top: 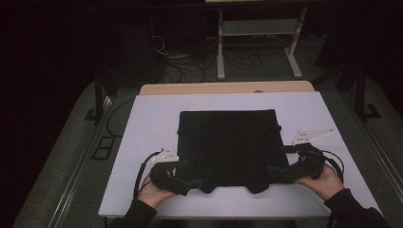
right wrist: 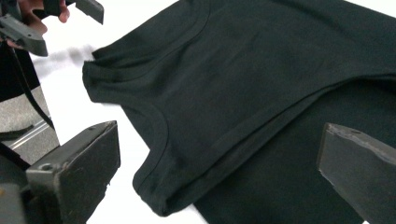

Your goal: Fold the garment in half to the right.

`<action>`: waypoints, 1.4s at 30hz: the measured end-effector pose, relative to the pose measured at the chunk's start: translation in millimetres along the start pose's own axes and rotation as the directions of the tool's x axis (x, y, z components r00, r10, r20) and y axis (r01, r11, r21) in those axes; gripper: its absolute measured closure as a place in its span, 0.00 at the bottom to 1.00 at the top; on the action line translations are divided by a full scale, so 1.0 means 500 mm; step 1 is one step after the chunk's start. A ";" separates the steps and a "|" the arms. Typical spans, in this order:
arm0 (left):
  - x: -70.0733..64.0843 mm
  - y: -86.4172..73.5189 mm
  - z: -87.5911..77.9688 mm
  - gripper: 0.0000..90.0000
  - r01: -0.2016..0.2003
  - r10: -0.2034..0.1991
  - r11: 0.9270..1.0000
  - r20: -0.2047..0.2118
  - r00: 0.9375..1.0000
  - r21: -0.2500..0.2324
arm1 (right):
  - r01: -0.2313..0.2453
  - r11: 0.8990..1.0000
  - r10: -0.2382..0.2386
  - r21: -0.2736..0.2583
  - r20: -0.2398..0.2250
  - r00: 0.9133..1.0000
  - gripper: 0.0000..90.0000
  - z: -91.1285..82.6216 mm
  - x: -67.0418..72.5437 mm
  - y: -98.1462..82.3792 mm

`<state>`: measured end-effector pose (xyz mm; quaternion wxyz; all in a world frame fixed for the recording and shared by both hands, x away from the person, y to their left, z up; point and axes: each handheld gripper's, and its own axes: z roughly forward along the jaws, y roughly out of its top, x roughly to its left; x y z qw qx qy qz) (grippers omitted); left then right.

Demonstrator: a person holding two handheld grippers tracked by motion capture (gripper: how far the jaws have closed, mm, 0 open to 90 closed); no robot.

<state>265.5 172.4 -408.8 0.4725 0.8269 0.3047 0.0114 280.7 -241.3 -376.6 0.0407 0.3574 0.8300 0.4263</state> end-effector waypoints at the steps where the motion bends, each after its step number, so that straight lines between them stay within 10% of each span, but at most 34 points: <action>1: 0.001 0.000 0.000 0.01 0.004 -0.004 1.000 -0.003 1.000 -0.006 | 0.002 1.000 -0.002 -0.005 0.003 1.000 0.00 0.000 -0.002 0.003; 42: 0.034 -0.035 -0.060 0.00 0.010 -0.016 0.998 -0.099 0.995 -0.057 | 0.089 0.996 -0.089 -0.008 0.001 0.996 0.00 0.063 -0.022 0.155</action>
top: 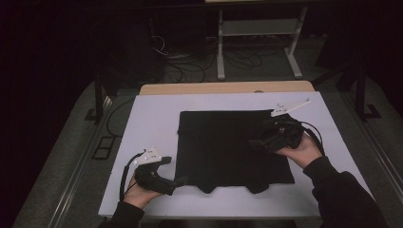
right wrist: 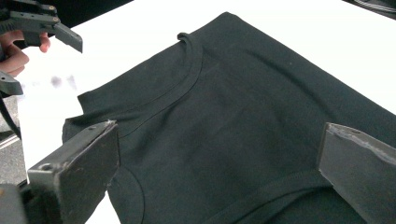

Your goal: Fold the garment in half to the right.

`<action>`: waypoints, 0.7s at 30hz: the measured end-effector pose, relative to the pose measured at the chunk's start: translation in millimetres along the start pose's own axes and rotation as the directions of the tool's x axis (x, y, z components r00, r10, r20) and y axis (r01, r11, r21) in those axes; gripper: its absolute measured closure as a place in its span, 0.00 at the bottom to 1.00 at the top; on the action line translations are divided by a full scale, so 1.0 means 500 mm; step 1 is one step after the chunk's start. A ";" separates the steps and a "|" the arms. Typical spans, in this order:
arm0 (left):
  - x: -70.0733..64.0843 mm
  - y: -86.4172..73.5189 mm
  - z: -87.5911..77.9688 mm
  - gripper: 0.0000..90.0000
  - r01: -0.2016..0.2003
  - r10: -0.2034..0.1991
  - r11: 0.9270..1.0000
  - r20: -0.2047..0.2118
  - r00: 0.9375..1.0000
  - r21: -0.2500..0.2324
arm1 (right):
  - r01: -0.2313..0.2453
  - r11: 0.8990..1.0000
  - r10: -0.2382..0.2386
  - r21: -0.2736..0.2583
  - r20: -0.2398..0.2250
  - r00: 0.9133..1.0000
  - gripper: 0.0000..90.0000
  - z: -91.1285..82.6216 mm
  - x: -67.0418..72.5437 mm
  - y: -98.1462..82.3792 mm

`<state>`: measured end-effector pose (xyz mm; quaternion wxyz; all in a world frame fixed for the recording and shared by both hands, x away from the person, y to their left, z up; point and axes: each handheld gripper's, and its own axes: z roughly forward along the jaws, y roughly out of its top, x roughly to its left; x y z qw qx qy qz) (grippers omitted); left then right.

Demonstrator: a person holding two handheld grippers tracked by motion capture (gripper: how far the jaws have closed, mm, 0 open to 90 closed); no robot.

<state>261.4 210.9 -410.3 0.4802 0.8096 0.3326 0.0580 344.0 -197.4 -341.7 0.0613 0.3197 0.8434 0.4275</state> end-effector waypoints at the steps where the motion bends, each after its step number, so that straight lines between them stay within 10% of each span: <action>1: 0.002 -0.001 -0.001 0.00 0.001 -0.001 1.000 -0.002 1.000 0.003 | 0.000 1.000 0.000 0.003 -0.001 1.000 0.00 0.002 -0.001 0.003; 21: 0.016 -0.019 -0.005 0.00 -0.003 0.004 0.999 -0.021 1.000 0.051 | 0.031 0.999 -0.031 0.007 -0.008 0.999 0.00 0.056 -0.009 0.061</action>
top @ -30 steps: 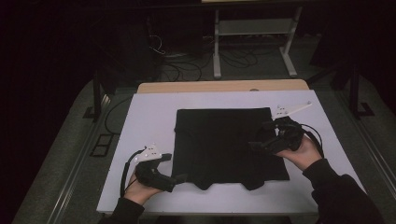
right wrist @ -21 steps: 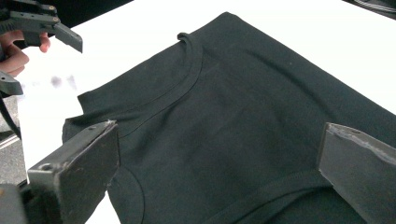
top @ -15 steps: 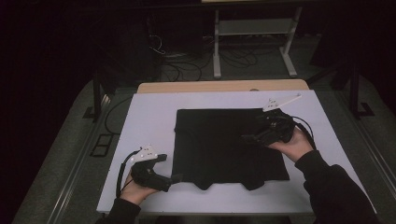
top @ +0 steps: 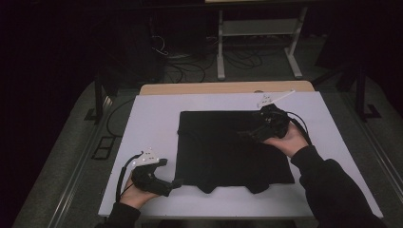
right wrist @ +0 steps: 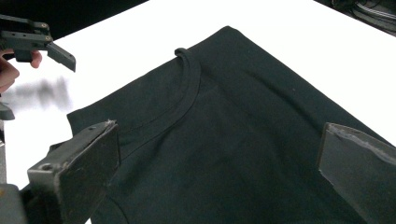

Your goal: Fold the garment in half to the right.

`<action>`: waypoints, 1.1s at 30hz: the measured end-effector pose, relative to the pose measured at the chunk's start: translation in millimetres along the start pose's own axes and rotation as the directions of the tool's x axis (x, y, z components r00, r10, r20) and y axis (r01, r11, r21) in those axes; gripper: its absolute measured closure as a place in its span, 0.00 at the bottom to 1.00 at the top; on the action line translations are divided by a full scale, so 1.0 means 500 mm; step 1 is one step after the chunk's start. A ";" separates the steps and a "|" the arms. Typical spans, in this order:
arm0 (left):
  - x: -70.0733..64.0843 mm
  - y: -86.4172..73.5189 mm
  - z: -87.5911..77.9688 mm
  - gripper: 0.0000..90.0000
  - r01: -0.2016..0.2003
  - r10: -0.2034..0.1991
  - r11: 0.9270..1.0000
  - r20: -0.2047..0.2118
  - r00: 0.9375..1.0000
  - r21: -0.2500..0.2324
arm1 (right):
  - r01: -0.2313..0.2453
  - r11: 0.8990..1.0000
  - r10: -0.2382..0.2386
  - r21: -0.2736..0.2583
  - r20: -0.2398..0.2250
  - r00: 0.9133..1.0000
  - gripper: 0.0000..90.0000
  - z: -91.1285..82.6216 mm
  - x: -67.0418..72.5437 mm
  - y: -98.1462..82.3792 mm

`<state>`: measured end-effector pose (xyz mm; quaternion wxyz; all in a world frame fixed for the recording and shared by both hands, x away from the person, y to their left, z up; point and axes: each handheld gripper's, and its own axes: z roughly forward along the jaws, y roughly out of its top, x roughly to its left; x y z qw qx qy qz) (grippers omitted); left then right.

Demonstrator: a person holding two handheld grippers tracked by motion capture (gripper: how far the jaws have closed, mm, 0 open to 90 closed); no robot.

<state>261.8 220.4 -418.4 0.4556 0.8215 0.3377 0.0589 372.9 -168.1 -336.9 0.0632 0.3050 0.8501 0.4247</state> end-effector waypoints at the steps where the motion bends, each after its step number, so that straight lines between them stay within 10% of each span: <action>1: 0.001 -0.001 0.000 0.00 0.001 -0.001 1.000 0.000 1.000 0.002 | -0.002 1.000 0.002 0.004 -0.004 1.000 0.00 0.004 0.000 0.003; 33: 0.010 -0.021 0.010 0.00 -0.017 0.016 0.996 0.008 1.000 0.085 | 0.032 0.999 -0.032 0.007 -0.027 0.999 0.00 0.124 -0.012 0.097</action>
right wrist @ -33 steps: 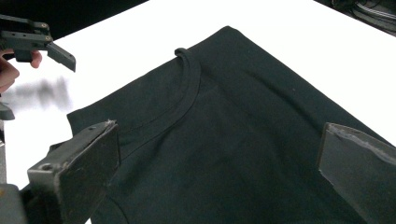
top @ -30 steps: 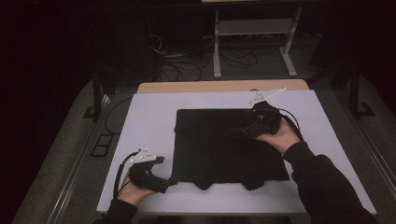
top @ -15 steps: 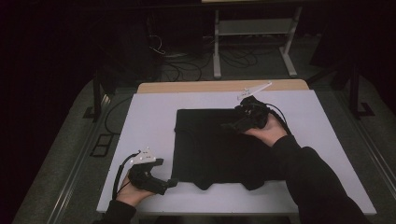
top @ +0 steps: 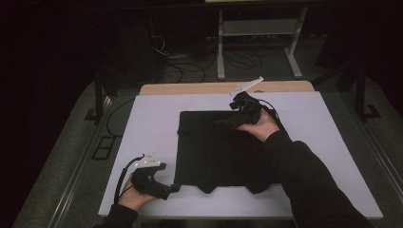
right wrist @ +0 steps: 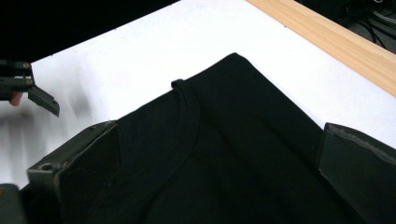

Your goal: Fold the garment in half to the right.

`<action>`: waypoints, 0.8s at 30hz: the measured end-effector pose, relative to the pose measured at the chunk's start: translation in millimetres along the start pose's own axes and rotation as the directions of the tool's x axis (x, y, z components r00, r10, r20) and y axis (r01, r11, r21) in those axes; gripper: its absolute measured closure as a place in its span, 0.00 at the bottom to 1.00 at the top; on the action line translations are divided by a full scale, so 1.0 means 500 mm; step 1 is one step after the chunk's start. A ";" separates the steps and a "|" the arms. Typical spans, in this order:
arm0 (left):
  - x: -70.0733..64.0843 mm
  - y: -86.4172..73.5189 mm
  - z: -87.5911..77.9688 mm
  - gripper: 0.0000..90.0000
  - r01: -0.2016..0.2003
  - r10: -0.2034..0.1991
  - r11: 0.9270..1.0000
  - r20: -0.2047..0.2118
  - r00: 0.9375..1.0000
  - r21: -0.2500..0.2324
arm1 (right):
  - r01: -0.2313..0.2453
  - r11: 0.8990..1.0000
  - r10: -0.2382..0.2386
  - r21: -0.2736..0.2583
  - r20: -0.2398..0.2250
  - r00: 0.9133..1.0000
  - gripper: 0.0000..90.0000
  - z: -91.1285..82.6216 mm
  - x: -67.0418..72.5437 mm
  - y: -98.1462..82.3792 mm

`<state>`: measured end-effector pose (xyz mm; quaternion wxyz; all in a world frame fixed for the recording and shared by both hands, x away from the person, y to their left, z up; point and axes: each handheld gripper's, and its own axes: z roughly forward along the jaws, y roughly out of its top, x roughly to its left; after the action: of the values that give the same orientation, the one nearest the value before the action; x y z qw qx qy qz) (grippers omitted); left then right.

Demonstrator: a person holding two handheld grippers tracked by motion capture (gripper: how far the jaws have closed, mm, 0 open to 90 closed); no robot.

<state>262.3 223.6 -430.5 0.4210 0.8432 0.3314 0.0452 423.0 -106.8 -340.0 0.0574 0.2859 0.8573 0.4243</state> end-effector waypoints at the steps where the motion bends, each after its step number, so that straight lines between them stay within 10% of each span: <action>1: 0.000 0.000 0.001 0.00 0.000 0.000 1.000 -0.003 1.000 0.002 | 0.000 1.000 0.000 -0.003 0.001 1.000 0.00 0.004 0.000 0.002; 24: -0.003 -0.007 0.013 0.00 -0.021 0.021 0.999 0.001 1.000 0.048 | -0.027 0.999 0.028 0.027 -0.006 1.000 0.00 0.097 -0.029 0.017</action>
<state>261.7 219.8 -437.2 0.4001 0.8565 0.3234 0.0412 455.5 -76.9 -366.3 0.0449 0.2970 0.8591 0.4143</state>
